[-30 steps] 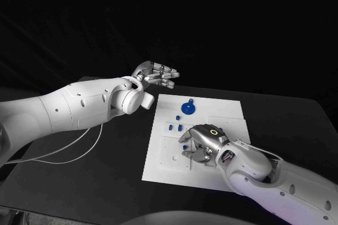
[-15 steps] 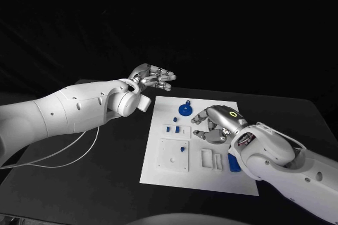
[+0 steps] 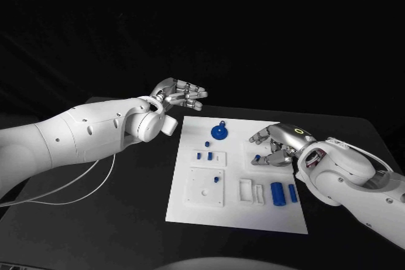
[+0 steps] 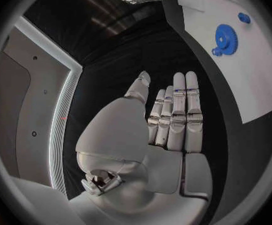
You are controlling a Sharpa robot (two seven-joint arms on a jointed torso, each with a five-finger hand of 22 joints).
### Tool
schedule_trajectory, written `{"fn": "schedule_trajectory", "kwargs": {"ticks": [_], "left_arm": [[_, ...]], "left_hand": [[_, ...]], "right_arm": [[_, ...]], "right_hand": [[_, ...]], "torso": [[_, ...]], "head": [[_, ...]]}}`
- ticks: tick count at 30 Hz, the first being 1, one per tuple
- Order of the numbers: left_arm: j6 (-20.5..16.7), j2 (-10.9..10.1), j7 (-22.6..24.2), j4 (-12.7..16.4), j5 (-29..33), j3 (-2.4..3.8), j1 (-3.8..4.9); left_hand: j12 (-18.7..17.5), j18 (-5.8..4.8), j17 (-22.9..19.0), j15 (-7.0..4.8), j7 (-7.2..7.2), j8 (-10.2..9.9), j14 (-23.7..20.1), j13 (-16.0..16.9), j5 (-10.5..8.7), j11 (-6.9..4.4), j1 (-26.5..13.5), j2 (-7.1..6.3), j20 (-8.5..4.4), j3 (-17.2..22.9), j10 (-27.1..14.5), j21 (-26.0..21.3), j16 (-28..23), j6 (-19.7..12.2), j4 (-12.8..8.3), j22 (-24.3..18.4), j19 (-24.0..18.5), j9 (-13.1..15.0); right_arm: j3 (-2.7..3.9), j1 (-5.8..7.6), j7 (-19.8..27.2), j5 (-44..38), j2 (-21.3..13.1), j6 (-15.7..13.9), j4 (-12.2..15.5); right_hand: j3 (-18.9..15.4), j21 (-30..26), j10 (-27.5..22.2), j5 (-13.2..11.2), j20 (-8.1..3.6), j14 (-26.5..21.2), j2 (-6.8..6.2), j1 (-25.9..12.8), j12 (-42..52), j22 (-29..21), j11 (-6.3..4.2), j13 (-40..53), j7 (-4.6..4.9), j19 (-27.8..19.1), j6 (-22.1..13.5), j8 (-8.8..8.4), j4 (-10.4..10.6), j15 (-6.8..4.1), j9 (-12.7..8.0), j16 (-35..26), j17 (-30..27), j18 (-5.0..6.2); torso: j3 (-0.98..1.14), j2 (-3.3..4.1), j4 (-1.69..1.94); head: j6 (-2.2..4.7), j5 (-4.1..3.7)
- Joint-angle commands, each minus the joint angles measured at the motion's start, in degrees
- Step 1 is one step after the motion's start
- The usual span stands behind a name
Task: Assemble the parts on the task board
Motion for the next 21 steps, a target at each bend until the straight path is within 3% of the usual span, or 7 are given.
{"fn": "schedule_trajectory", "kwargs": {"ticks": [1, 7, 9, 12, 14, 18, 21], "left_arm": [[0.9, 0.1, 0.5, 0.1, -0.4, 0.04, -0.02], [0.9, 0.1, 0.4, 0.0, -0.5, 0.04, -0.03], [0.9, 0.1, 0.3, 0.0, -0.5, 0.04, -0.03], [0.8, 0.1, 0.0, 0.0, -0.6, 0.04, -0.04], [0.7, 0.1, -0.2, 0.0, -0.8, 0.04, -0.04], [0.7, 0.1, -0.5, 0.0, -0.9, 0.04, -0.04], [0.6, 0.1, -0.7, 0.0, -1.0, 0.04, -0.04]], "left_hand": [[0.3, -0.55, -0.1, 0.19, 0.01, -0.2, -0.4, 0.1, -0.54, 0.07, -0.2, 0.40, 0.16, -0.1, -0.4, 0.3, 0.0, -0.3, -0.1, 0.0, -0.4, 0.0], [0.3, -0.56, -0.1, 0.19, 0.02, -0.2, -0.4, 0.1, -0.69, 0.07, -0.3, 0.38, 0.17, -0.2, -0.4, 0.3, 0.0, -0.3, -0.1, 0.0, -0.4, 0.0], [0.3, -0.56, -0.1, 0.19, 0.02, -0.2, -0.4, 0.1, -0.69, 0.07, -0.3, 0.38, 0.17, -0.2, -0.4, 0.3, 0.0, -0.3, -0.1, 0.0, -0.4, 0.0], [0.3, -0.54, 0.0, 0.20, 0.10, -0.2, -0.4, 0.1, -0.97, 0.08, -0.3, 0.54, 0.19, -0.3, -0.5, 0.3, 0.0, -0.7, -0.1, 0.0, -0.4, 0.0], [0.3, -0.54, 0.0, 0.20, 0.10, -0.2, -0.4, 0.1, -1.03, 0.08, -0.4, 0.60, 0.19, -0.2, -0.5, 0.3, 0.0, -0.7, -0.1, 0.0, -0.4, 0.0], [0.3, -0.54, 0.0, 0.20, 0.09, -0.2, -0.4, 0.1, -1.16, 0.08, -0.4, 0.69, 0.19, -0.3, -0.5, 0.3, 0.0, -0.7, 0.0, 0.0, -0.4, 0.0], [0.3, -0.54, 0.0, 0.19, 0.13, -0.2, -0.3, 0.1, -1.22, 0.08, -0.4, 0.70, 0.19, -0.3, -0.5, 0.3, 0.1, -0.8, 0.0, 0.0, -0.3, 0.0]], "right_arm": [[0.07, -0.02, -0.2, -1.2, -0.1, 4.8, -0.1], [0.10, -0.05, -0.6, -2.1, -0.1, 6.2, -0.6], [0.11, -0.06, -0.4, -1.7, 0.1, 6.1, -0.9], [0.10, -0.10, 0.0, -1.2, 0.3, 5.9, -1.2], [0.10, -0.15, 0.2, -0.9, 0.5, 5.9, -1.3], [0.10, -0.24, 0.4, -0.8, 0.7, 6.4, -1.5], [0.10, -0.32, 0.5, -0.9, 0.7, 6.7, -1.6]], "right_hand": [[-0.8, -0.9, -1.0, 0.0, 0.52, -0.3, -0.27, 1.4, -0.1, -0.6, 0.25, -0.1, -0.44, 1.0, -1.7, -0.38, 2.0, 0.42, -0.1, -0.4, -0.6, 1.02], [-0.1, -1.4, -0.5, -0.5, 0.44, -0.3, 0.08, 1.6, -0.1, -1.0, 0.12, -0.1, 0.01, 1.3, -0.6, -0.36, 2.0, 0.34, -0.1, -0.6, -1.1, 0.80], [1.1, -1.4, 0.4, -1.6, 0.26, -0.2, 0.84, 1.4, -0.1, -1.1, -0.12, -0.1, 0.53, 1.5, 1.3, -0.32, 1.4, 0.16, 0.0, -0.5, -1.3, 0.62], [6.2, -0.9, 3.1, -5.5, -0.21, 0.4, 2.00, 0.4, -0.2, -0.7, -0.80, -0.1, 0.83, 1.9, 3.8, -0.26, -1.9, -0.36, 0.1, -0.3, -1.3, 0.25], [8.9, 0.0, 5.9, -6.2, -0.68, 0.9, 3.11, -1.2, -0.3, -0.1, -1.54, -0.1, 1.25, 1.9, 5.3, -0.32, -4.5, -0.78, 0.0, 0.0, -1.1, -0.32], [14.4, 1.2, 9.8, -6.4, -1.12, 1.9, 4.45, -2.8, -0.1, 0.9, -2.62, -0.1, 1.80, 2.0, 7.7, -0.14, -6.3, -1.21, 0.2, 0.6, -0.7, -0.81], [20.2, 2.4, 11.6, -6.5, -1.50, 2.2, 4.15, -4.7, -0.2, 1.9, -3.11, -0.1, 2.19, 1.9, 9.5, -0.21, -7.2, -1.45, 0.2, 0.8, -0.3, -1.33]], "torso": [[0.00, 0.01, 0.08], [0.03, 0.05, 0.08], [0.00, 0.04, 0.11], [0.00, 0.05, 0.08], [0.01, 0.03, 0.08], [0.00, 0.02, 0.13], [-0.01, 0.03, 0.10]], "head": [[0.12, -0.14], [0.10, -0.18], [0.10, -0.22], [0.04, -0.16], [0.02, -0.17], [-0.06, -0.16], [-0.11, -0.16]]}}
